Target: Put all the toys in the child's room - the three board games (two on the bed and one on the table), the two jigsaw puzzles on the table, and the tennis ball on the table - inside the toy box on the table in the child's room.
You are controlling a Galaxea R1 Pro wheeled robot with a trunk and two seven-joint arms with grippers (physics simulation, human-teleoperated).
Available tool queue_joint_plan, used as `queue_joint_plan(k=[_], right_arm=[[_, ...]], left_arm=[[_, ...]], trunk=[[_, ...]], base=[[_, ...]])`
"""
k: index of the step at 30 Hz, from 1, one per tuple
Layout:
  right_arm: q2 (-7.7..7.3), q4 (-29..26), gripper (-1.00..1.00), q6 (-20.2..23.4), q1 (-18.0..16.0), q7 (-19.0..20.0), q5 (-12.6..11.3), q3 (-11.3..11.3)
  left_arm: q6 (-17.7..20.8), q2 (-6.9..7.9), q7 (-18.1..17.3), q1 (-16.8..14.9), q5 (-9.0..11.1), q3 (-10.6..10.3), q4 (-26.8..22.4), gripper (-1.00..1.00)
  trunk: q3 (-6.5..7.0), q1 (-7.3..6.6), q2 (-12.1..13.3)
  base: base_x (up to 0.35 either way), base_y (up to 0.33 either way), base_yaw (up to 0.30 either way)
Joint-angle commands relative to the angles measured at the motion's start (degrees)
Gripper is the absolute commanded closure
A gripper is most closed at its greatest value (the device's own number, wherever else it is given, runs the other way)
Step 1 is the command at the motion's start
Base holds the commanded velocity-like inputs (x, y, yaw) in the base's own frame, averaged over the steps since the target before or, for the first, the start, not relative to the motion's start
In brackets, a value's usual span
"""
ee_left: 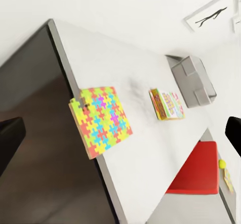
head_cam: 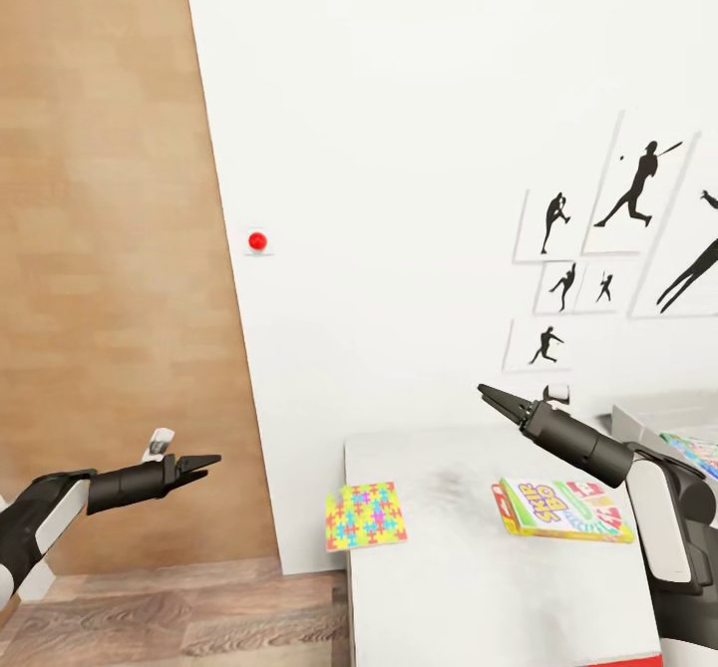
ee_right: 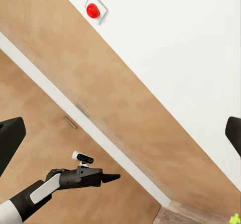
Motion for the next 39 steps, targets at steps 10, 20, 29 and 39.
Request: queue_joint_plan(k=[10, 20, 29, 39], right_arm=[[0.02, 0.0, -1.00, 0.2, 0.0, 0.3, 0.1, -0.1], [0.11, 0.0, -1.00, 0.2, 0.0, 0.1, 0.1, -0.1], [0.18, 0.0, -1.00, 0.2, 0.0, 0.1, 0.2, -0.1], [0.20, 0.0, -1.00, 0.2, 0.0, 0.3, 0.2, -0.1]], left_arm=[[0.5, 0.07, 0.0, 0.0, 0.5, -0.3, 0.0, -1.00], [0.5, 0.07, 0.0, 0.0, 0.5, -0.3, 0.0, -1.00], [0.5, 0.08, -0.1, 0.0, 0.5, -0.2, 0.0, -1.00], [0.6, 0.08, 0.0, 0.0, 0.5, -0.2, 0.0, -1.00]], trunk=[[0.03, 0.04, 0.0], [0.04, 0.04, 0.0], [0.04, 0.04, 0.0], [-1.04, 1.36, -2.5]], base=[[0.077, 0.003, -0.022], [0.067, 0.024, -0.002], [0.008, 0.003, 0.000], [0.001, 0.000, 0.000]])
